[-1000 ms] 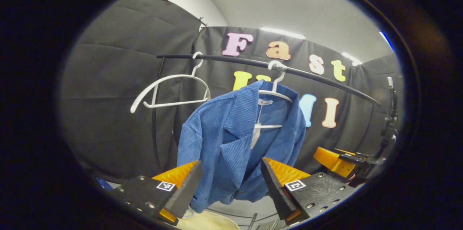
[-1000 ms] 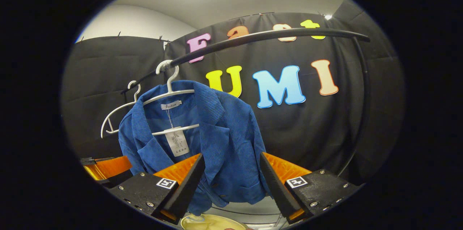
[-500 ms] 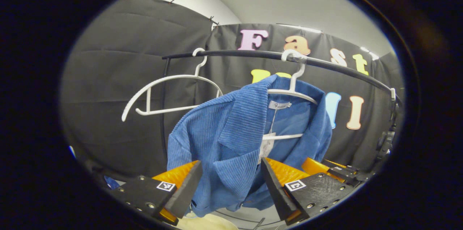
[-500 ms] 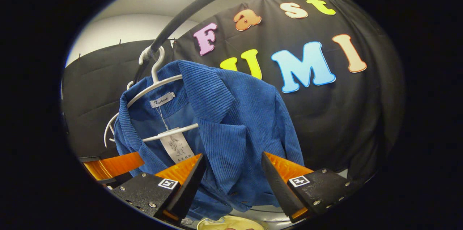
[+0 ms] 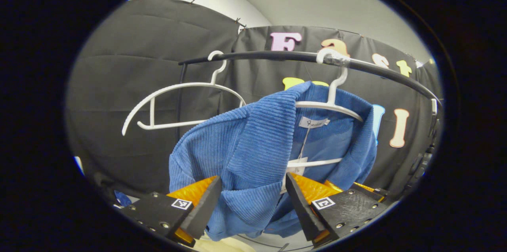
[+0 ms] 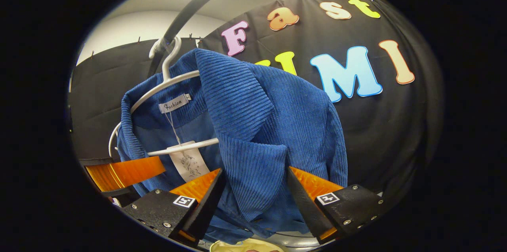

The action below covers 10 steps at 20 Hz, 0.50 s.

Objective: Grasp the clothes on the hanger with both hands and then place them into the laundry hamper below.

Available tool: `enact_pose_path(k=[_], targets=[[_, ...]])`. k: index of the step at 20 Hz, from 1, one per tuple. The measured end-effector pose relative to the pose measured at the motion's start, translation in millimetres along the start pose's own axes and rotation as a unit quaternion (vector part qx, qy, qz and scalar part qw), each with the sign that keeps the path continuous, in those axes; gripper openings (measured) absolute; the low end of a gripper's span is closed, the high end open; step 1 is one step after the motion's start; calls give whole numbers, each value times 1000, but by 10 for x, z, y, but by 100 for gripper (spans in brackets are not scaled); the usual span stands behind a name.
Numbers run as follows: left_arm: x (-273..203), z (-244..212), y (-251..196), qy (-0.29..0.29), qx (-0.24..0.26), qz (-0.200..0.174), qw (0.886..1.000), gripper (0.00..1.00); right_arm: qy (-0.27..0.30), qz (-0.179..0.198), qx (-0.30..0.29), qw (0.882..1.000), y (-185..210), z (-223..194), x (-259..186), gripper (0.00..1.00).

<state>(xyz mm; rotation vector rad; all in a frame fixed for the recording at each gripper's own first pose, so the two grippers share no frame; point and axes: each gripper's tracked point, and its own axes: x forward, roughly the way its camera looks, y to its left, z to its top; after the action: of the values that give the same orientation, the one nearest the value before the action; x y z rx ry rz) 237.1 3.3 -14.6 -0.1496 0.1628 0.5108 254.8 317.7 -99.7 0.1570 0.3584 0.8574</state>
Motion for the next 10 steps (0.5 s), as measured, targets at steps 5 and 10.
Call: enact_pose_path(k=[5, 10], targets=[[128, -24, -6, -6, 5, 17, 1000, 92, -2, 2, 11, 1000, 14, 34, 81, 91], [137, -87, -26, -2, -23, 15, 1000, 59, -2, 4, -6, 1000, 35, 52, 87, 81]])
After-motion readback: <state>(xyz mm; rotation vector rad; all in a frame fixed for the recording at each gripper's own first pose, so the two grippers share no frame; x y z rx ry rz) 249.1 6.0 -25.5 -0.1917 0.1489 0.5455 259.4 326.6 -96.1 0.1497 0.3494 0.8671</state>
